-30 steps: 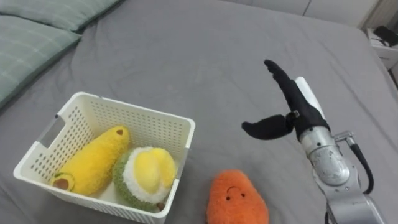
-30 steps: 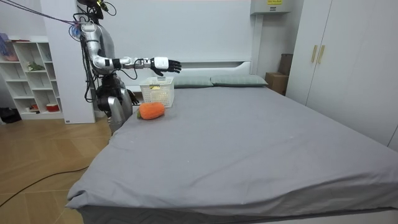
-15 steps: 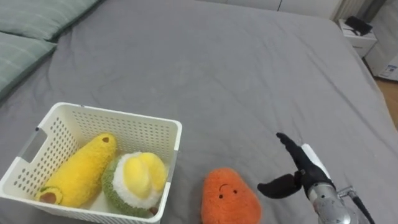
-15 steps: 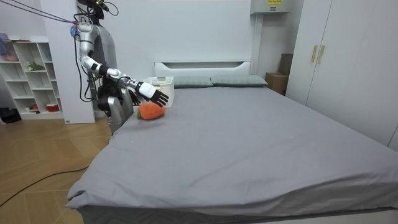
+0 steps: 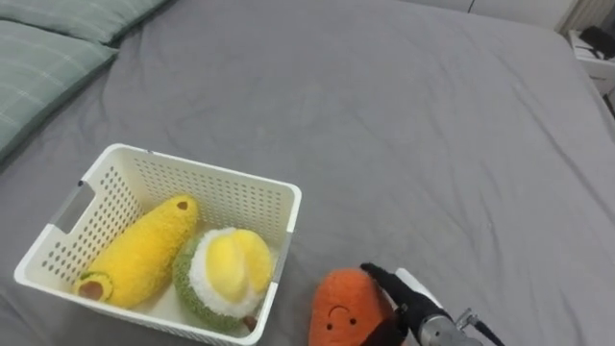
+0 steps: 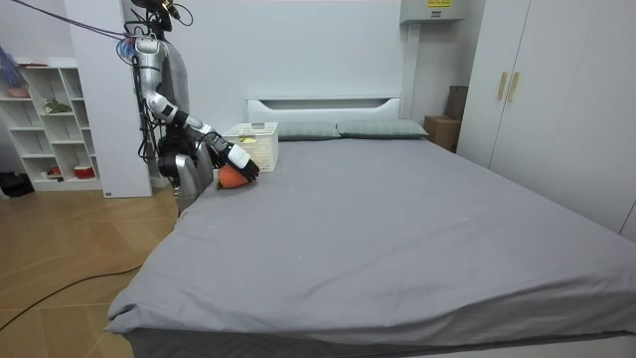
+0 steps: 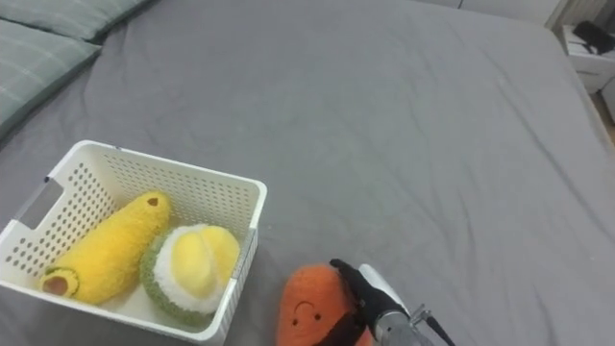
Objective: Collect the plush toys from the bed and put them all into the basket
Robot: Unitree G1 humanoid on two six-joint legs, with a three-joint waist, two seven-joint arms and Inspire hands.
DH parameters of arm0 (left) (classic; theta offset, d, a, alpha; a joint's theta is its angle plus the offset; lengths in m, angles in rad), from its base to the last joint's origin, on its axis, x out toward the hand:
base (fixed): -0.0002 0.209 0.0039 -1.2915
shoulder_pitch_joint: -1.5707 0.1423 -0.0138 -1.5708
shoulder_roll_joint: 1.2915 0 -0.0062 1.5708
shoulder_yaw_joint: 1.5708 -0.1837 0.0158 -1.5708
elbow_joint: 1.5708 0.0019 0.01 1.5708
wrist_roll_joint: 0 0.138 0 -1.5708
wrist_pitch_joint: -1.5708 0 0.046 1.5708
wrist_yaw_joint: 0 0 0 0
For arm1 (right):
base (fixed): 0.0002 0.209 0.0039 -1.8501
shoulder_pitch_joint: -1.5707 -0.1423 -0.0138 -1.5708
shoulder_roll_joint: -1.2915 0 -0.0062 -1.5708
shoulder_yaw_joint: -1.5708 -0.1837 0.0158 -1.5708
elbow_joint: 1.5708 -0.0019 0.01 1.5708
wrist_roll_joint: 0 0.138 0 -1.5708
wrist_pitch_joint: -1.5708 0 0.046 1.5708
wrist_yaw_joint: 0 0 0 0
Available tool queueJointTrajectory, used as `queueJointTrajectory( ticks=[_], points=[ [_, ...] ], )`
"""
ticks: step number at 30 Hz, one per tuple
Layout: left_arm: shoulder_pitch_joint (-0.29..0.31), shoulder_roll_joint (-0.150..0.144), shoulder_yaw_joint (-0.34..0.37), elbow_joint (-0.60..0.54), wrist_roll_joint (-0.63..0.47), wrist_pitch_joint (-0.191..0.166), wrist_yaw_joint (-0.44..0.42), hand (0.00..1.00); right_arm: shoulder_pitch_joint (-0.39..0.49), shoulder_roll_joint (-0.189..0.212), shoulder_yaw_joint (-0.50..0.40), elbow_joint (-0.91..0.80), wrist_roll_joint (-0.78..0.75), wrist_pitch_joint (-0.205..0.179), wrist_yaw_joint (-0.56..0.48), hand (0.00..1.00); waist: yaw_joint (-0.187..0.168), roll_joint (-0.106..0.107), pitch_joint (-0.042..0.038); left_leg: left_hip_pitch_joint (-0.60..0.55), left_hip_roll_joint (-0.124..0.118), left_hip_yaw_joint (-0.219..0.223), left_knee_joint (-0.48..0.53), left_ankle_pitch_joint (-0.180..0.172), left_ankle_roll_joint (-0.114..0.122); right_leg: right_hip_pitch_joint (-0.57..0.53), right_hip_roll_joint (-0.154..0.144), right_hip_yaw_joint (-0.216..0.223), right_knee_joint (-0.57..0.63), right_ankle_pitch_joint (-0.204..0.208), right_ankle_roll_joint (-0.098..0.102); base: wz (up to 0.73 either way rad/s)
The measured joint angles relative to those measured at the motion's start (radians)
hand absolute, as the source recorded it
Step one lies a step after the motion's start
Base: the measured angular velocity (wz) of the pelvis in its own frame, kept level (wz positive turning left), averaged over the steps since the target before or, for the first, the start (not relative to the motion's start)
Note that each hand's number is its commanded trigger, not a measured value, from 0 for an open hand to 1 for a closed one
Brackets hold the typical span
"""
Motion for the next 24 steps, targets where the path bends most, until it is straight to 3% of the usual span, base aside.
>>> queueJointTrajectory(
  ticks=[9,18,24],
  points=[
    [0.023,0.000,-0.008,0.001,0.004,0.001,0.000,0.00,-0.071,0.004,0.029,0.096,0.001,-0.002,0.012,1.00,0.030,-0.001,0.0004,-0.004,-0.001,-0.010,0.002,-0.001,0.000,0.004,-0.001,-0.012,0.001,0.000,0.000,0.03],
    [0.027,-0.001,-0.008,-0.001,0.005,0.002,0.000,0.00,-0.074,0.004,0.058,0.106,-0.001,-0.002,-0.018,1.00,0.063,-0.001,0.0034,-0.007,-0.003,-0.014,0.002,-0.001,0.000,0.002,-0.001,-0.003,0.000,0.000,0.000,0.01],
    [0.037,-0.001,0.009,-0.021,0.006,0.002,0.000,0.00,-0.065,-0.008,0.054,0.043,-0.001,-0.002,-0.027,1.00,0.039,-0.008,0.0058,-0.010,-0.004,-0.018,0.003,-0.001,0.000,0.003,-0.003,-0.009,0.000,0.000,0.000,0.02]
  ],
)
